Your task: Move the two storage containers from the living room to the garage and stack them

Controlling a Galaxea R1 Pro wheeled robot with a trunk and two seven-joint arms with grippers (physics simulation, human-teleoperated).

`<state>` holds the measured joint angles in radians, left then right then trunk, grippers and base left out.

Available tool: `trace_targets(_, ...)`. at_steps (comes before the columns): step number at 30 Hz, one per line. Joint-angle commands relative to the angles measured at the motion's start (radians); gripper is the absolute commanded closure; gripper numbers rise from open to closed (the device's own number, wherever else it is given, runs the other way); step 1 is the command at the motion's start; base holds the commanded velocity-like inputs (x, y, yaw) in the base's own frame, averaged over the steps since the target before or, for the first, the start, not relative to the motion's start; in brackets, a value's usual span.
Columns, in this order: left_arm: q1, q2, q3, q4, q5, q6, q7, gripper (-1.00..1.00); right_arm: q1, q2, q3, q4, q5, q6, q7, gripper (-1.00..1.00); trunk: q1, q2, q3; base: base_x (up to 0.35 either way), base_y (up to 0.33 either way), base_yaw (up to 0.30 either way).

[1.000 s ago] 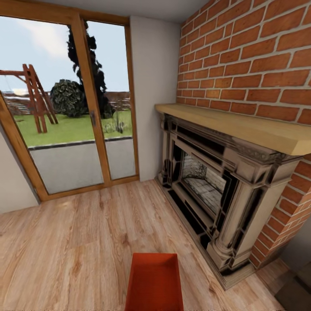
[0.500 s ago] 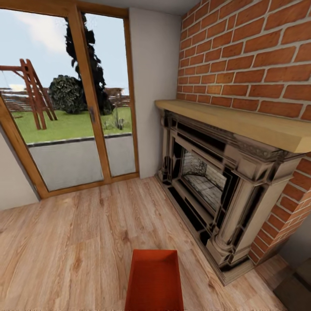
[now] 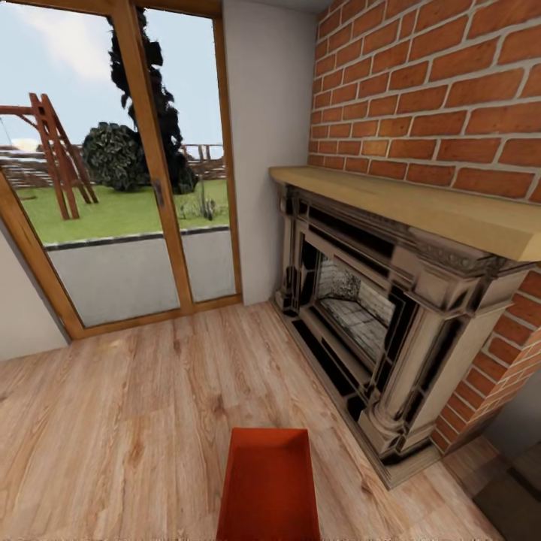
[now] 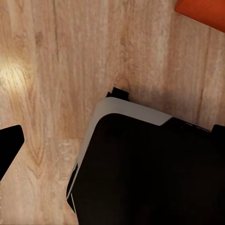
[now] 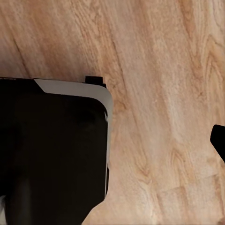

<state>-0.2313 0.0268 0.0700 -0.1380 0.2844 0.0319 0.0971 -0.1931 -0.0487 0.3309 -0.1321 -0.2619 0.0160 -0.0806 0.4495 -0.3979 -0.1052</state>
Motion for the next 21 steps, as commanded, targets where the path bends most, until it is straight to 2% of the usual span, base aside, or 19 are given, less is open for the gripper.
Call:
trace_targets(1, 0.000, 0.000, 0.007, -0.002, 0.000, 0.003, 0.001, -1.00, 0.000, 0.000, 0.009, -0.001, -0.010, 0.002, -0.004, -1.00, 0.000, -0.002, -0.004, 0.000, 0.000, 0.000)
trace_targets(21, 0.000, -0.001, 0.007, -0.002, 0.000, 0.003, 0.001, -1.00, 0.000, -0.001, 0.009, 0.033, -0.010, -0.028, -0.003, -1.00, 0.000, -0.002, -0.036, 0.000, 0.000, 0.000)
